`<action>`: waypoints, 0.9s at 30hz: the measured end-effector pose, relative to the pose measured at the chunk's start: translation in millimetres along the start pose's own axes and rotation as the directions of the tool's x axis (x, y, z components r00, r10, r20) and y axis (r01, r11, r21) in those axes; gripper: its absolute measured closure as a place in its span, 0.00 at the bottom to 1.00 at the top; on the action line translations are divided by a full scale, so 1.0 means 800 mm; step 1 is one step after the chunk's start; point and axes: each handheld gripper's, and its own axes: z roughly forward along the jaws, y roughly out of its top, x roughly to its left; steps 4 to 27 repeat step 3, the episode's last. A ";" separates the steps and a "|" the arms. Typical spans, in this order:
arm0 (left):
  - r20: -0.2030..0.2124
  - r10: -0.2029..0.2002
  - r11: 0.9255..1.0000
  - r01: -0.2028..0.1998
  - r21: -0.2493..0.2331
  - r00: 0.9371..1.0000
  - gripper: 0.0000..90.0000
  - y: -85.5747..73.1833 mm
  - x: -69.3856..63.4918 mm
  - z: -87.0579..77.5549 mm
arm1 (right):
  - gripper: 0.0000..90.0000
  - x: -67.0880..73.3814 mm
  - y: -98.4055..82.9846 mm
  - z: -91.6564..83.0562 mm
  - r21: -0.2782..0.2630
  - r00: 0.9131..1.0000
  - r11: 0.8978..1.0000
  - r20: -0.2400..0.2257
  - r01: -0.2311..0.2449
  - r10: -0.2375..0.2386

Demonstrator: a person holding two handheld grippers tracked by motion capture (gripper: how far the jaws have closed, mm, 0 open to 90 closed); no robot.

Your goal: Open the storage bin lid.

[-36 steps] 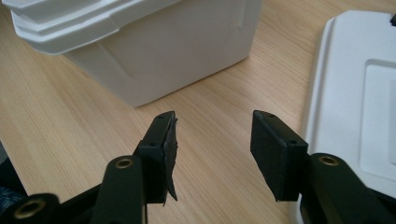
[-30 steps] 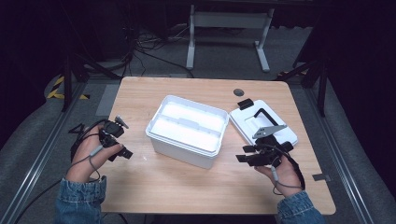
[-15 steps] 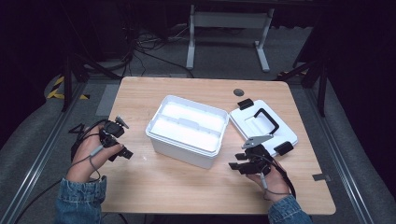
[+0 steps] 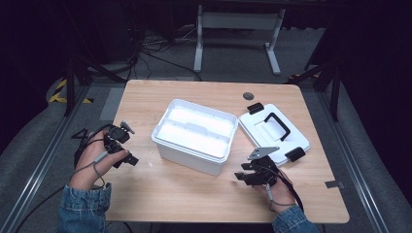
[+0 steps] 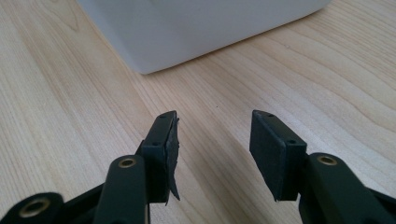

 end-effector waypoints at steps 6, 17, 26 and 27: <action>-0.001 -0.001 1.000 0.001 0.002 1.000 0.27 0.000 0.000 0.000 | 0.58 0.000 -0.001 0.000 -0.009 1.000 1.000 -0.002 0.003 -0.003; -0.001 -0.001 1.000 0.001 0.002 1.000 0.27 0.000 0.000 0.000 | 0.58 0.000 -0.001 0.000 -0.009 1.000 1.000 -0.002 0.003 -0.003; -0.001 -0.001 1.000 0.001 0.002 1.000 0.27 0.000 0.000 0.000 | 0.58 0.000 -0.001 0.000 -0.009 1.000 1.000 -0.002 0.003 -0.003; -0.001 -0.001 1.000 0.001 0.002 1.000 0.27 0.000 0.000 0.000 | 0.58 0.000 -0.001 0.000 -0.009 1.000 1.000 -0.002 0.003 -0.003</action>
